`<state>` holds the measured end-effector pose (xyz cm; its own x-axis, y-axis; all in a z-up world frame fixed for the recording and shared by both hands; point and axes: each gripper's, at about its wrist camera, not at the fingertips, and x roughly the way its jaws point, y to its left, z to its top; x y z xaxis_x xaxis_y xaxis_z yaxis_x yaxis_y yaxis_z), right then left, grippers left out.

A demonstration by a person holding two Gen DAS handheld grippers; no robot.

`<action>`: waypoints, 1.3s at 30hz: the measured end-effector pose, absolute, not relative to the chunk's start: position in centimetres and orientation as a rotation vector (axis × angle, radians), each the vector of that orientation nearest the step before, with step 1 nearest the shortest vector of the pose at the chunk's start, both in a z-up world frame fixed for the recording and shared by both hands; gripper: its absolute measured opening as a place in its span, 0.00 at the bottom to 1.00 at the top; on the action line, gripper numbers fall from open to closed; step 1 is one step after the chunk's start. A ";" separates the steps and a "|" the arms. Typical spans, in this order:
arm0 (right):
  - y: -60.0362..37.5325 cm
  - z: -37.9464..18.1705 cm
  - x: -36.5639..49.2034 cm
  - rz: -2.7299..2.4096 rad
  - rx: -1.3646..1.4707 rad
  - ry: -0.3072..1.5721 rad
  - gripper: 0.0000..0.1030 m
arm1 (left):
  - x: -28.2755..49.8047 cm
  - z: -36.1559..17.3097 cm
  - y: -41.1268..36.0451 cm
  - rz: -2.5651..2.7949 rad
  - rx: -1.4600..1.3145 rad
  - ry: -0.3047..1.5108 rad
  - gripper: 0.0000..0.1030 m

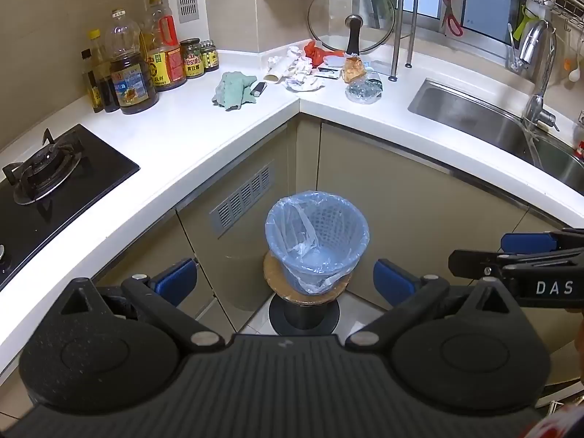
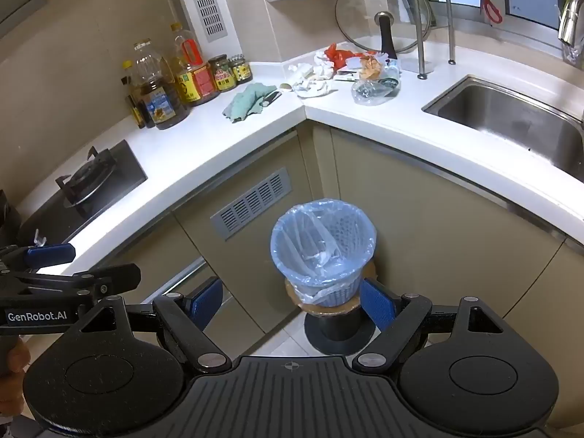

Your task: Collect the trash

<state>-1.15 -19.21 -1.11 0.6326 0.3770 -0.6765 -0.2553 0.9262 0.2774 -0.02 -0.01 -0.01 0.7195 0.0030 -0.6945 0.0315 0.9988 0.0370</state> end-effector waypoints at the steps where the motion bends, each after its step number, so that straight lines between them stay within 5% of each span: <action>1: -19.2 -1.1 -1.2 0.365 0.162 0.805 0.80 | 0.0 0.0 0.0 -0.015 0.047 0.767 1.00; 39: -19.0 -1.0 -1.0 0.358 0.146 0.804 0.80 | -0.4 1.7 0.5 -0.019 0.037 0.764 1.00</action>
<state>-0.98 -19.00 -1.00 0.6379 0.3677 -0.6766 -0.2579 0.9299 0.2622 -0.38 0.51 1.74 0.7220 -0.0040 -0.6918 0.0307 0.9992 0.0263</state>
